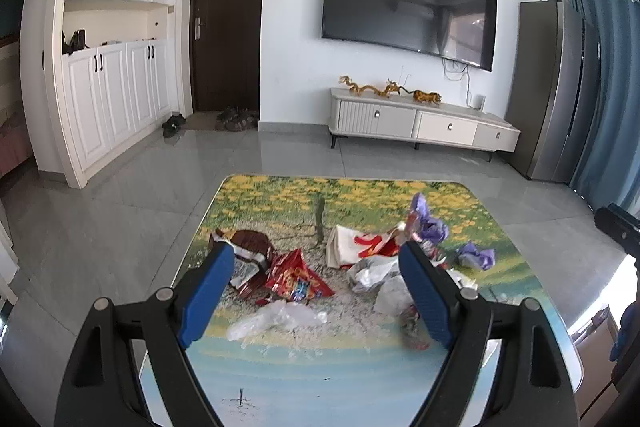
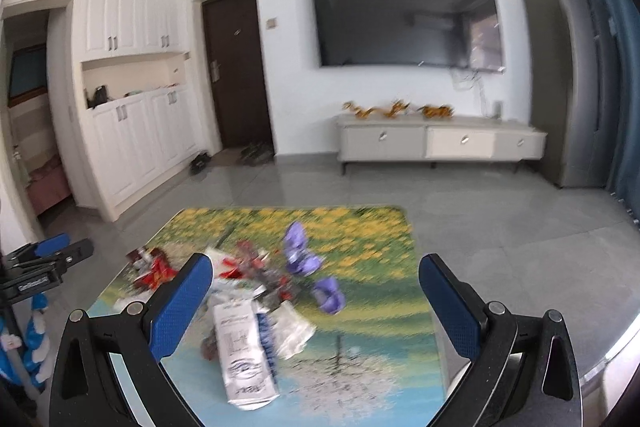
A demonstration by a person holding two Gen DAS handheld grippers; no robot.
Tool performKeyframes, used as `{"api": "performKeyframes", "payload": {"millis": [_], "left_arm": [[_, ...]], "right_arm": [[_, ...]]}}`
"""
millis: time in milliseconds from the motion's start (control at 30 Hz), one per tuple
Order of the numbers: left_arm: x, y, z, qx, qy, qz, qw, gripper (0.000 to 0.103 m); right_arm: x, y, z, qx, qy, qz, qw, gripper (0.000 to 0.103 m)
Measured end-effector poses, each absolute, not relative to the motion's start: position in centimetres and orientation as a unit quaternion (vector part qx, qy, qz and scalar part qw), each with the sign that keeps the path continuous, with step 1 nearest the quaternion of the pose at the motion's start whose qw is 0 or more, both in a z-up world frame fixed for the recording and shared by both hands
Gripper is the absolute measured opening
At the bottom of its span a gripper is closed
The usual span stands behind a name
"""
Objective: Collect trash
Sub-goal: 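Move both tools toward the trash on the table, then grasp the red snack wrapper with the left tool while the right tool grasps the white milk carton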
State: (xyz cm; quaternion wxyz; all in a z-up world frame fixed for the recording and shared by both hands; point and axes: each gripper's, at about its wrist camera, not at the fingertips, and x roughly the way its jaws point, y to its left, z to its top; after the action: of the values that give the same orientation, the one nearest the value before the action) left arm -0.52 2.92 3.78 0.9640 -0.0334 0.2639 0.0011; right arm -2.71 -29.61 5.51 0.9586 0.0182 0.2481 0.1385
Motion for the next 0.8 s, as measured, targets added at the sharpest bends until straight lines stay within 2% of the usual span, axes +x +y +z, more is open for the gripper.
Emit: {"api": "performKeyframes", "payload": {"millis": [367,533,733,800], "left_arm": [[3.8,9.0,-1.9,-0.114,0.352,0.018,0.929,0.084],[6.2,9.2,-3.4,-0.108,0.372,0.008,0.922,0.084],[9.1,7.7,-4.5,-0.082,0.379,-0.04,0.921,0.082],[10.2,7.4,-5.0,-0.076,0.382,-0.05,0.92,0.076]], "right_arm": [[1.3,-23.7,-2.4,-0.013,0.39,0.249,0.887,0.103],[2.1,-21.7,-5.1,-0.036,0.425,0.267,0.864,0.103],[3.0,-21.0,-5.8,-0.057,0.439,0.271,0.855,0.097],[3.3,-20.8,-6.0,-0.062,0.443,0.271,0.852,0.09]]}}
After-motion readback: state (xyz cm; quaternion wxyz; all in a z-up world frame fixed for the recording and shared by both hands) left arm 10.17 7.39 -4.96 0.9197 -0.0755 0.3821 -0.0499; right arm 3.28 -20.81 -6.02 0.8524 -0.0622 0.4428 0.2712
